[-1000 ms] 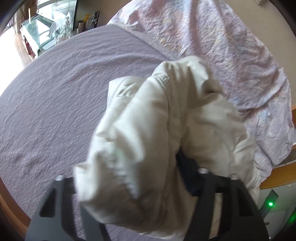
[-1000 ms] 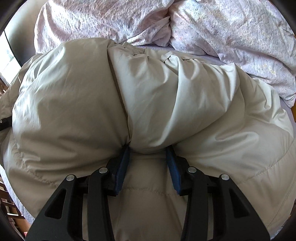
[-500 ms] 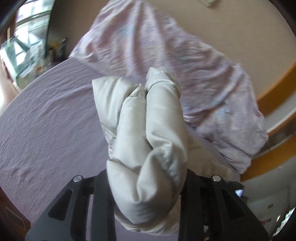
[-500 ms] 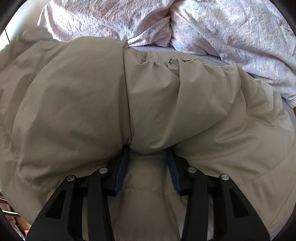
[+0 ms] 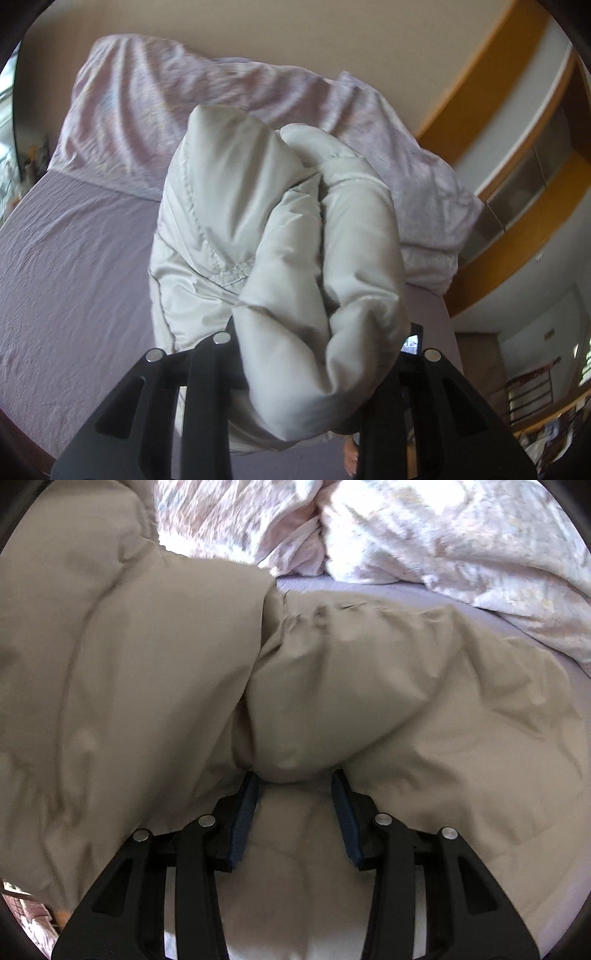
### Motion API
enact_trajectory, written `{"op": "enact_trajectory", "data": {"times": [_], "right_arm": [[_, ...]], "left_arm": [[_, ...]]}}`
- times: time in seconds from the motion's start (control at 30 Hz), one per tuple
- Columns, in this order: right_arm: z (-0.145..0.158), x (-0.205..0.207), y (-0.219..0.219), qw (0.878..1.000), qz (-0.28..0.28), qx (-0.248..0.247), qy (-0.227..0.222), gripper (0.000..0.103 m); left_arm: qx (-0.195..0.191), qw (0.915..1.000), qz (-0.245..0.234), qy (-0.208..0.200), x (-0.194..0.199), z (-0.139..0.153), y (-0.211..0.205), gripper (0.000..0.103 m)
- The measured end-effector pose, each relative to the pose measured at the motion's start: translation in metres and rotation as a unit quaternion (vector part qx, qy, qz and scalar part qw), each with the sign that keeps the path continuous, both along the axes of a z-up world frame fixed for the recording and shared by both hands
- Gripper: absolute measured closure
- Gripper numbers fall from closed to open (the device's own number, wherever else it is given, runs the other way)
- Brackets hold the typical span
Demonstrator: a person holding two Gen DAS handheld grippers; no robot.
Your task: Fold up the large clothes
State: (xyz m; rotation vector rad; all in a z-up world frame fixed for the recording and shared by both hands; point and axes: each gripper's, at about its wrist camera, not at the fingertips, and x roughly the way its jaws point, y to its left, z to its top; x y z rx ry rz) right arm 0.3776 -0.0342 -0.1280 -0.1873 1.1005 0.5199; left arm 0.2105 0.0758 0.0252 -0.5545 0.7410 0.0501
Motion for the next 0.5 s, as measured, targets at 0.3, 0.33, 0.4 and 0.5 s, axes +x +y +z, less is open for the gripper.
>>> {"op": "enact_trajectory", "data": {"times": [0.3,0.33,0.4,0.5], "right_arm": [[0.038,-0.002,-0.086,0.997,-0.030,0.000,-0.069,0.056],[0.041,-0.002,-0.100,0.996,-0.041,-0.002,-0.075,0.053],[0.044,0.000,-0.124,0.995,-0.063,-0.008,-0.081,0.051],[0.043,0.005,-0.159,0.992,-0.098,-0.010,-0.075,0.051]], "left_arm": [[0.021,0.9987,-0.045,0.007,0.018,-0.002,-0.078,0.074],[0.023,0.9983,-0.052,0.009,0.020,-0.003,-0.088,0.074],[0.026,0.9972,-0.068,0.013,0.024,-0.006,-0.109,0.074],[0.028,0.9954,-0.089,0.020,0.029,-0.011,-0.134,0.074]]}}
